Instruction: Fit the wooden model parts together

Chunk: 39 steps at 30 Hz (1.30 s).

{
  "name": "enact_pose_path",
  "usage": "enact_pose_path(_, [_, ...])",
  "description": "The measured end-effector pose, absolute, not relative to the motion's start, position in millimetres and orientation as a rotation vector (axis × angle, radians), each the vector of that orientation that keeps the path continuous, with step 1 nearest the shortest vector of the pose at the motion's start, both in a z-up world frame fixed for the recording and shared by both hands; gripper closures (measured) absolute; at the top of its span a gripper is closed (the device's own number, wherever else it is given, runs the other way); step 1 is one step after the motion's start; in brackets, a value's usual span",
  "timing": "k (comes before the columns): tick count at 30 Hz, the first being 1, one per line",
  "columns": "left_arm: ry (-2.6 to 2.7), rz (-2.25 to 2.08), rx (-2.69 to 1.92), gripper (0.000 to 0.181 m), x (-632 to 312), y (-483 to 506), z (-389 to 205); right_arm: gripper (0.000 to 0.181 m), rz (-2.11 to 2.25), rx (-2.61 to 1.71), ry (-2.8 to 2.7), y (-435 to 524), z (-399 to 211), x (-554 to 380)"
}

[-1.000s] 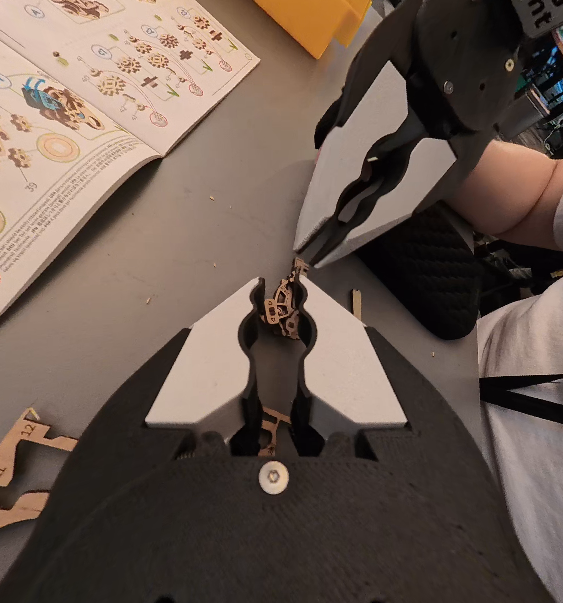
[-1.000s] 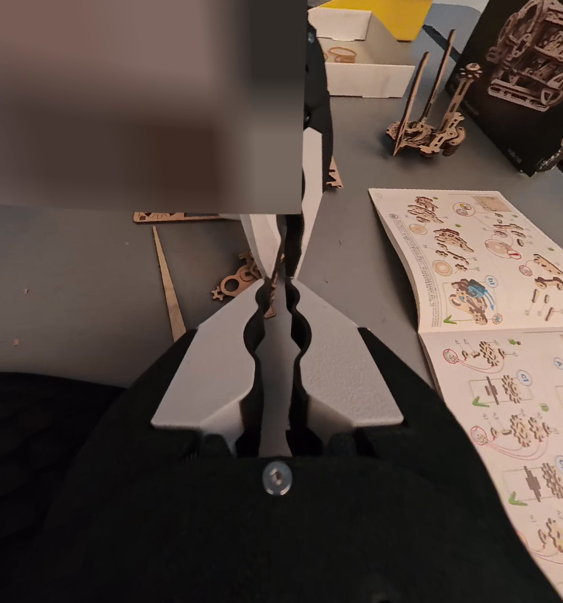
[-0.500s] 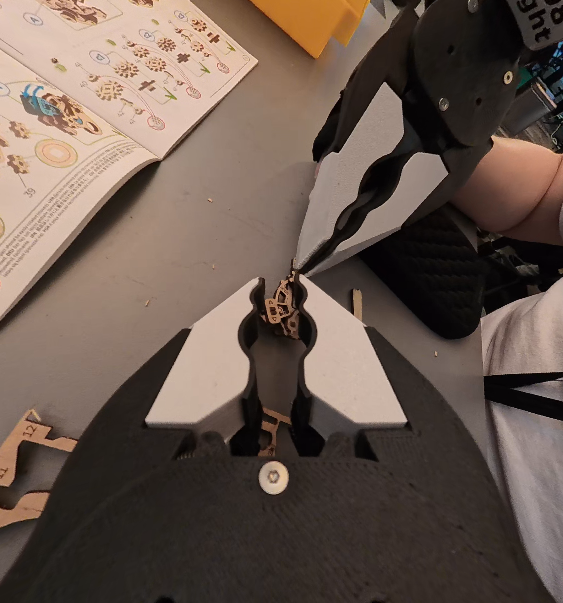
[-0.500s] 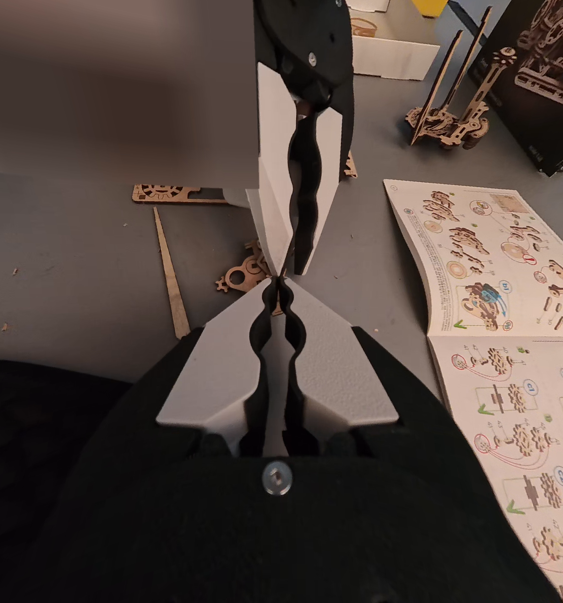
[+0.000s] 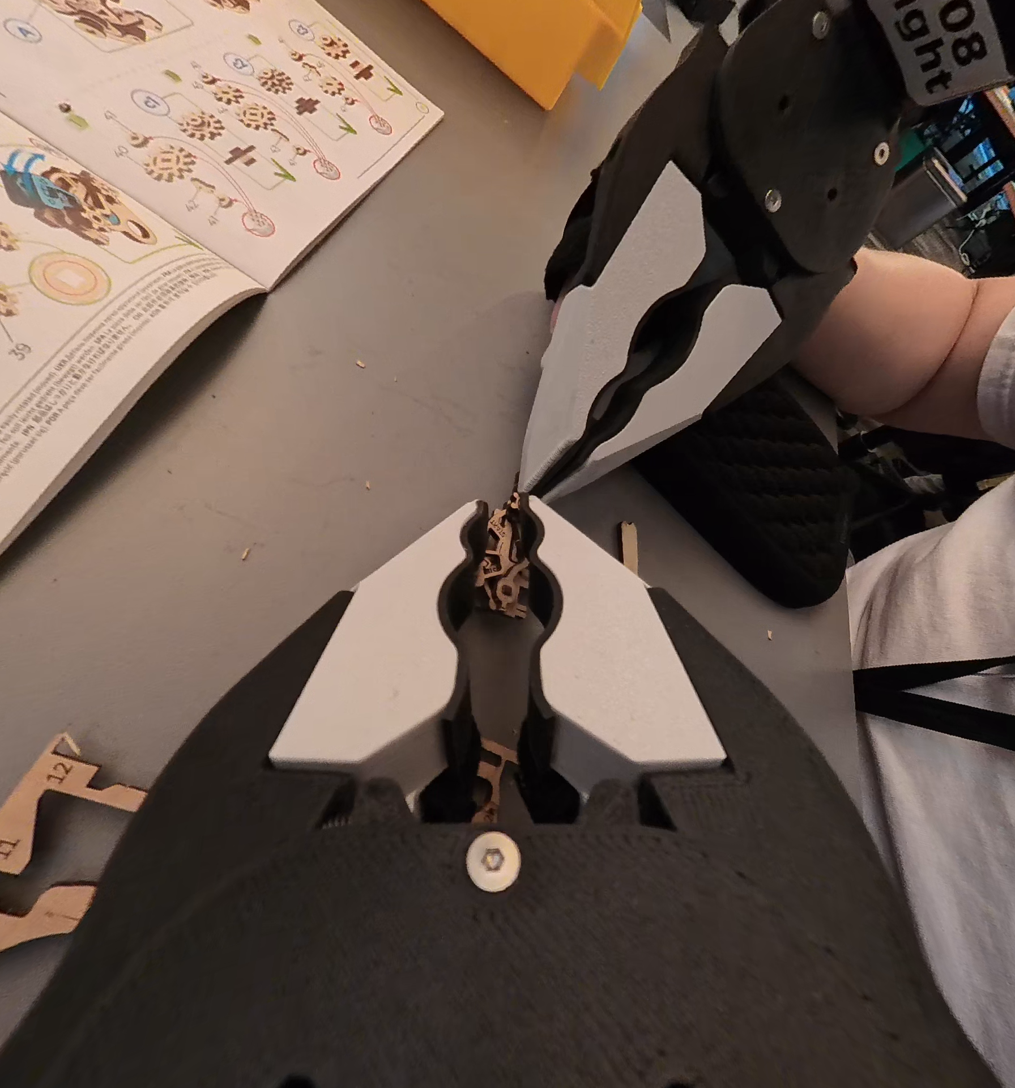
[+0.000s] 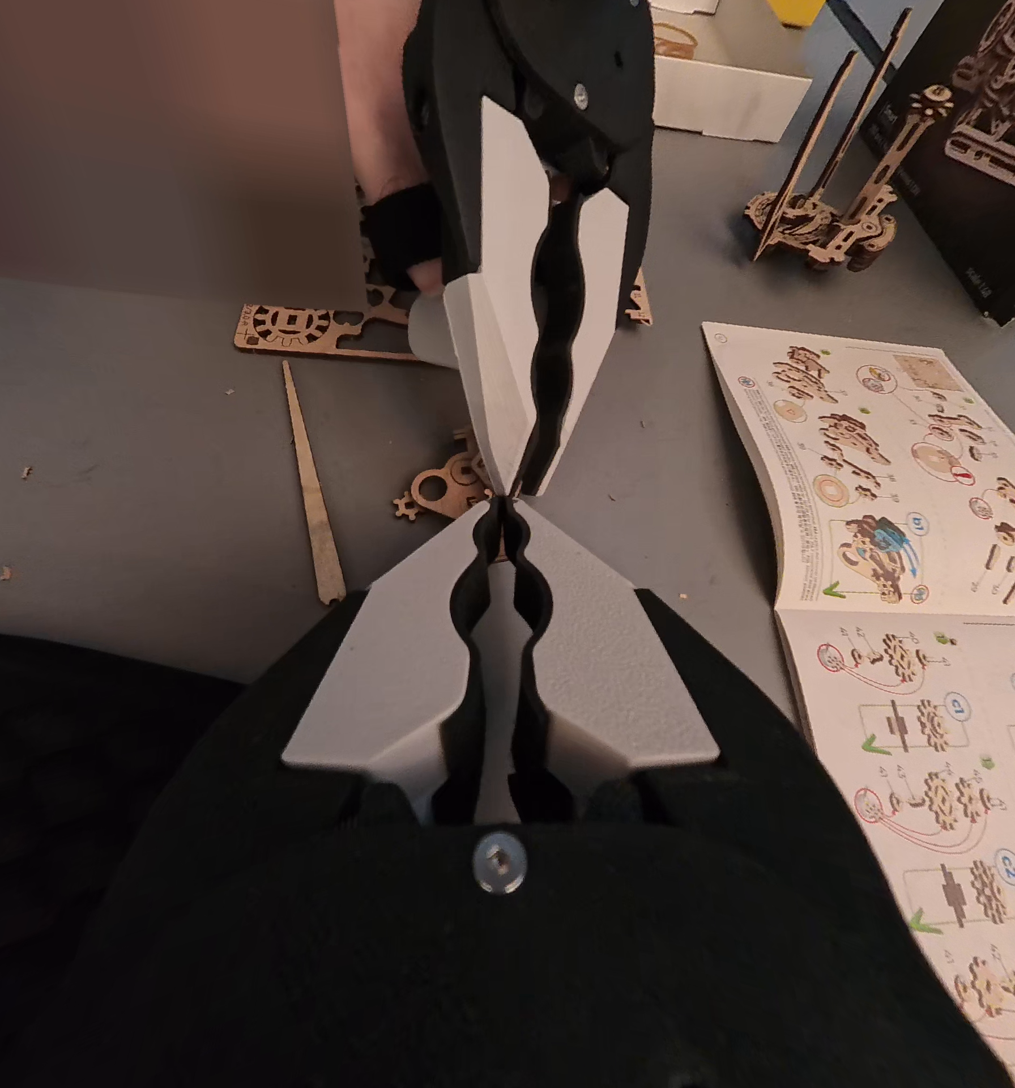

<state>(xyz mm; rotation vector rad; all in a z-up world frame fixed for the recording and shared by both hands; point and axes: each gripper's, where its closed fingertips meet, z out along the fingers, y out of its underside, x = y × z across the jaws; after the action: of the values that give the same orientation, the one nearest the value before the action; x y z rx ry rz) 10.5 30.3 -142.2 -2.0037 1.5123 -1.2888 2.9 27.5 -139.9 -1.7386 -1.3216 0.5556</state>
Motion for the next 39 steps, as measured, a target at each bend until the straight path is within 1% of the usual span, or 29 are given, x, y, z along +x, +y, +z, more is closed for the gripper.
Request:
enact_pose_path(7, [1.525, -1.328, -2.025, 0.167, 9, 27, -143, 0.181, 0.536, -1.741, -1.328, 28, -141, 2])
enact_pose_path(25, [1.485, -1.451, -2.069, 0.174, 8, 28, -143, 0.181, 0.469, -1.673, -1.382, 26, -141, 0])
enact_pose_path(28, [1.499, -1.434, -2.06, 0.174, 8, 28, -143, 0.179, 0.414, -1.639, -1.394, 28, -140, 1])
enact_pose_path(39, [1.51, -1.425, -2.054, 0.174, 8, 27, -143, 0.169, 0.519, -1.605, -1.36, 27, -127, 5])
